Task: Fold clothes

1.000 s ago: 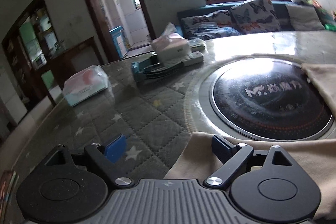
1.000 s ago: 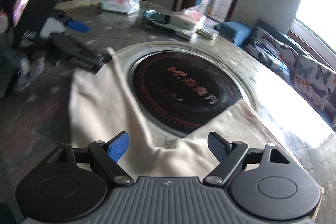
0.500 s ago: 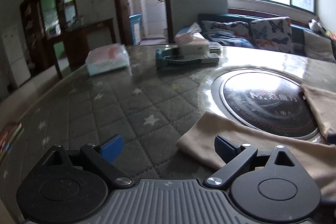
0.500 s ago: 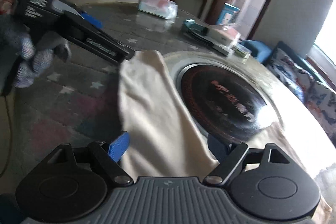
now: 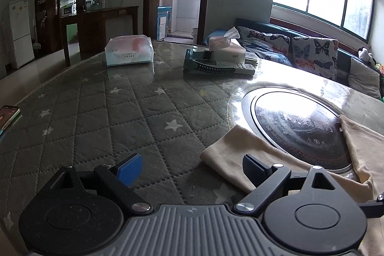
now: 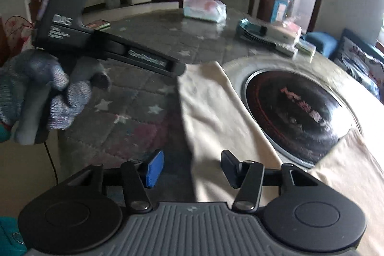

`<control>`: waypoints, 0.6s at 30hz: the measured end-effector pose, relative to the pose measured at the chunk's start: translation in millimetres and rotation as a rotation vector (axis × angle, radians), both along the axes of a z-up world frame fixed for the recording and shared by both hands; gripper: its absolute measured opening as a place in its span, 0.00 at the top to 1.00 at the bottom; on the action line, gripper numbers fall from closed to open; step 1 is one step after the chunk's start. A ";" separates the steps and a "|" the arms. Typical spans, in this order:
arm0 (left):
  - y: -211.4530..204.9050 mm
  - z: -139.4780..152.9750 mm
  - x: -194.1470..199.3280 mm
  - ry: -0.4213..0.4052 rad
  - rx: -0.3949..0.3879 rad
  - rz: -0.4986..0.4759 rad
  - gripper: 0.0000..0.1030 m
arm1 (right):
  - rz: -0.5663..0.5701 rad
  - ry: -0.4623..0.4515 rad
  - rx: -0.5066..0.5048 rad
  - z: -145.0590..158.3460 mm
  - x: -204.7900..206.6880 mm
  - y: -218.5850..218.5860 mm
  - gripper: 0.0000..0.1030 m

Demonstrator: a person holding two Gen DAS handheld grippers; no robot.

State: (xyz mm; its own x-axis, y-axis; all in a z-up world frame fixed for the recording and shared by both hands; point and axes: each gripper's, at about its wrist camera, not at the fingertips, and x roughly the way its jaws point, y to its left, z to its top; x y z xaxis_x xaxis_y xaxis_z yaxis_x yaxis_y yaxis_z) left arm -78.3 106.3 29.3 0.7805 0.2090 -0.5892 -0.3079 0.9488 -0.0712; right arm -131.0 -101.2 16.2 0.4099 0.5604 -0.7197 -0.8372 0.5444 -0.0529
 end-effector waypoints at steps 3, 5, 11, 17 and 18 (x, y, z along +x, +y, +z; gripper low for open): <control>-3.2 -1.3 0.4 0.003 -0.006 -0.003 0.11 | 0.025 0.053 0.011 -4.0 -1.9 5.0 0.47; -5.8 -1.7 -0.9 0.001 -0.009 -0.007 0.11 | 0.044 0.044 0.001 -8.6 -7.3 8.2 0.45; -11.1 -1.7 -2.3 -0.011 -0.023 -0.012 0.13 | 0.054 -0.004 0.024 3.5 -17.3 -0.6 0.45; -13.8 -4.3 -2.4 -0.010 -0.043 -0.009 0.19 | -0.031 -0.007 0.025 8.2 -5.9 -19.8 0.45; -14.0 -5.0 -1.9 -0.007 -0.046 -0.009 0.20 | -0.042 -0.004 0.022 7.7 -4.0 -22.4 0.45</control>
State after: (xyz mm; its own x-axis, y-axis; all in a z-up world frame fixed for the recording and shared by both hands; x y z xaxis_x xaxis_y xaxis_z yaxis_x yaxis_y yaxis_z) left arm -80.2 92.2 24.3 0.7862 0.1747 -0.5928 -0.2988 0.9471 -0.1172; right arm -135.0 -123.6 23.9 0.4362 0.5581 -0.7058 -0.8132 0.5804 -0.0436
